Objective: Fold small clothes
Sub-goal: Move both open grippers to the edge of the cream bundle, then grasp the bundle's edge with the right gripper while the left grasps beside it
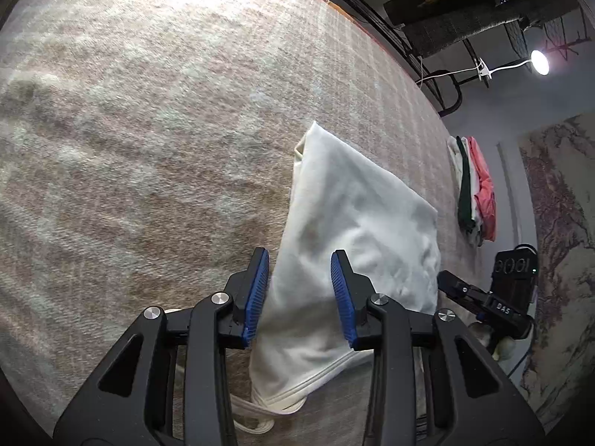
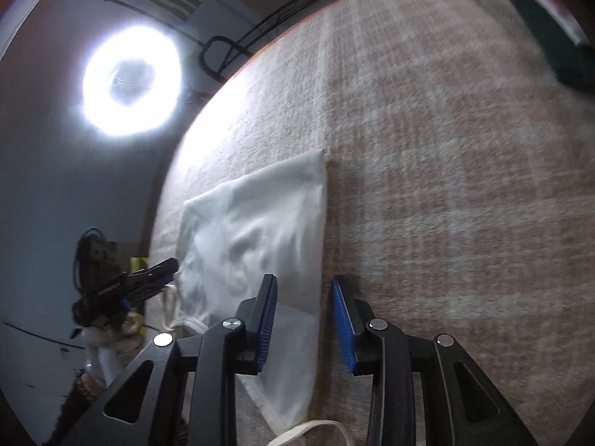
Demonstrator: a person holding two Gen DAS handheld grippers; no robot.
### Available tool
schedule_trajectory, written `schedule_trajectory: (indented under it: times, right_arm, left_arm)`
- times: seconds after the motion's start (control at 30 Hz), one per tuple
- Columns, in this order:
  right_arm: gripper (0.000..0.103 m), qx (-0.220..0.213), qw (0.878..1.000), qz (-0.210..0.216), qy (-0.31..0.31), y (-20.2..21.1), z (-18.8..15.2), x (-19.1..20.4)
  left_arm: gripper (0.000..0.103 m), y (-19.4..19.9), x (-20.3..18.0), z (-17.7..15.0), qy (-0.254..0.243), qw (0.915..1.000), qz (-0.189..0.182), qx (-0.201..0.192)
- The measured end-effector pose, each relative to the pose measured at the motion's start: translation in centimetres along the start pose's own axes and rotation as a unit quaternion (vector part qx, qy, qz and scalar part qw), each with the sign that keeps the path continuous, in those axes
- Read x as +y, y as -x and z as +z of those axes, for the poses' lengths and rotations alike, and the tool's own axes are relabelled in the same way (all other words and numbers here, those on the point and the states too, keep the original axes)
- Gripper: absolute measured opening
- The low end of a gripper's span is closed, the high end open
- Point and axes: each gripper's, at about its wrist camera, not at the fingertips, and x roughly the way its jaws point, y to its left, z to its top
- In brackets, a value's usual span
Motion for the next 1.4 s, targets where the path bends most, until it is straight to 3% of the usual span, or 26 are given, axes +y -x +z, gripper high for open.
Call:
schedule_trajectory:
  times: [0.17,0.27,0.4,0.63,0.83,1.13,1.4]
  right_arm:
    - [0.023,-0.007,1.000,0.016,-0.014,-0.8,0.7,0.1]
    - [0.020,-0.009,0.999,0.019,-0.027,-1.8,0.8,0.7]
    - [0.010,-0.009,1.000,-0.019,-0.005,-2.3,0.8,2.3]
    - [0.006,-0.027,0.996,-0.070,0.050,-1.7,0.8,5.9]
    - [0.005,-0.057,0.988,-0.096,0.107,-0.2,0.8,9.4]
    - [0.005,-0.101,0.978,-0.130,0.128,5.2,1.2,9.3]
    - [0.005,-0.153,0.967,-0.156,0.128,12.5,2.2,7.0]
  left_arm:
    - [0.034,-0.5,-1.5,0.1,-0.009,0.9998,0.017,-0.008]
    - [0.024,-0.9,-2.4,0.1,-0.018,0.9991,0.038,-0.011]
    - [0.009,-1.0,-3.2,0.0,-0.028,0.9979,0.055,-0.018]
    - [0.005,0.0,-7.1,-0.8,-0.092,0.9904,0.085,-0.059]
    - [0.004,1.2,-10.5,-1.3,-0.130,0.9848,0.074,-0.088]
    - [0.004,0.5,-18.1,-1.8,-0.193,0.9736,0.051,-0.111]
    - [0.004,-3.6,-26.0,-1.5,-0.227,0.9673,0.016,-0.111]
